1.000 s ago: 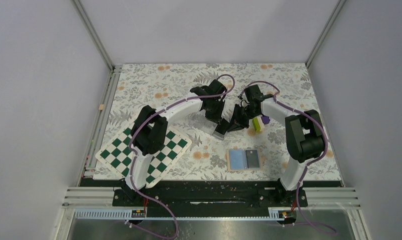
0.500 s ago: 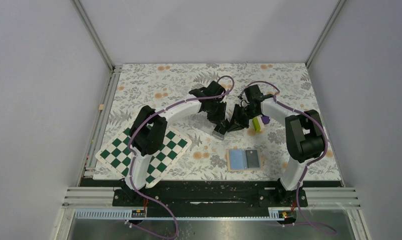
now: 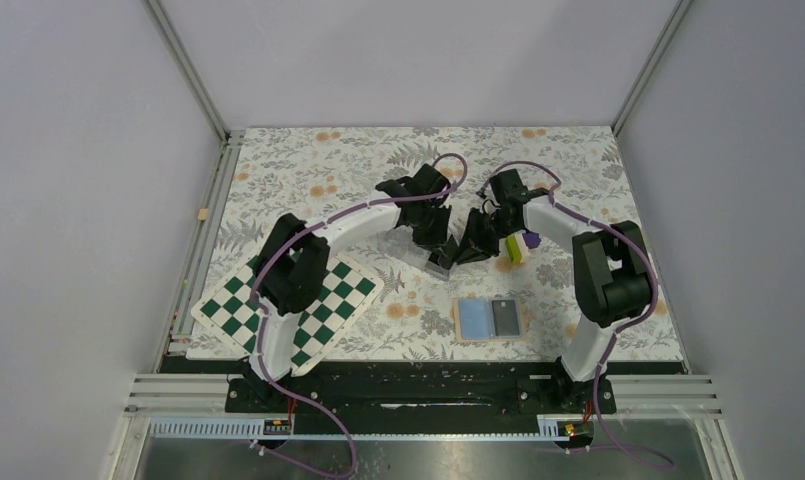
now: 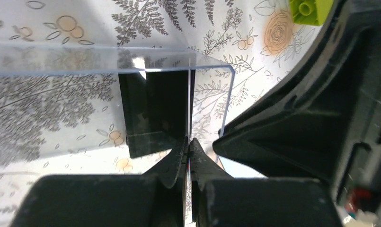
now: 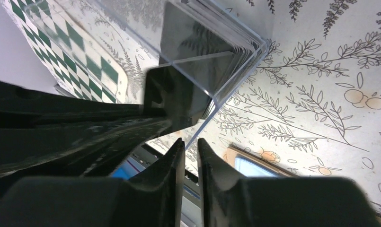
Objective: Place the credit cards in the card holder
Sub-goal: Pick up the credit card from the storage box.
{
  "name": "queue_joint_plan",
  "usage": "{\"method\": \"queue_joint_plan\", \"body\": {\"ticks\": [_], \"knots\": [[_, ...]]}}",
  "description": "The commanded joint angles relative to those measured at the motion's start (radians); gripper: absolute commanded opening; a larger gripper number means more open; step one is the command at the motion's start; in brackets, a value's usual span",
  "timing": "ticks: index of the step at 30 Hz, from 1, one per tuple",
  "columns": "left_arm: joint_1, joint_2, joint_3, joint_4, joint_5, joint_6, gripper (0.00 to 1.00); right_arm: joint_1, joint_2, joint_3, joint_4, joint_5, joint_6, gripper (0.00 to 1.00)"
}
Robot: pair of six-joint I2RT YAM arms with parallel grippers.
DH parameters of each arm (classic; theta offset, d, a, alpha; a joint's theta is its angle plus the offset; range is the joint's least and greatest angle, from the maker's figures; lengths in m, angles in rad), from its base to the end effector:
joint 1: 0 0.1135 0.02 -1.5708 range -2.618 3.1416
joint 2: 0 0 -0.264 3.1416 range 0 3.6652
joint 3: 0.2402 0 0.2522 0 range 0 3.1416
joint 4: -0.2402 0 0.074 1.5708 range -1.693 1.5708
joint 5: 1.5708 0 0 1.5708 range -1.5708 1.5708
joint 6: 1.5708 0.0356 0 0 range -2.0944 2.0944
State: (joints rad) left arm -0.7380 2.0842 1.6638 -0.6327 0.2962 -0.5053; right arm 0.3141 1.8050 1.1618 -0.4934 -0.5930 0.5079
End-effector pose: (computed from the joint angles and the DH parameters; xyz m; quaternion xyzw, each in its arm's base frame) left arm 0.3268 -0.3113 0.2044 0.1485 0.9453 -0.2634 0.1227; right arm 0.3332 0.1292 0.1775 0.0277 0.9356 0.3439 0.0749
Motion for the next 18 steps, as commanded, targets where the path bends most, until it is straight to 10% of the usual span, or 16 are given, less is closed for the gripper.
{"method": "queue_joint_plan", "body": {"ticks": [1, 10, 18], "knots": [[0.012, -0.194, -0.013, 0.037, -0.120, -0.028, 0.00, 0.000, -0.113, -0.011, -0.049, 0.026, -0.035, 0.32], [0.047, -0.515, -0.319, 0.189, -0.018, -0.195, 0.00, -0.035, -0.410, -0.089, -0.004, -0.084, -0.054, 0.76], [0.045, -0.813, -0.837, 0.903, 0.226, -0.654, 0.00, -0.058, -0.634, -0.375, 0.372, -0.387, 0.224, 0.66]]}}
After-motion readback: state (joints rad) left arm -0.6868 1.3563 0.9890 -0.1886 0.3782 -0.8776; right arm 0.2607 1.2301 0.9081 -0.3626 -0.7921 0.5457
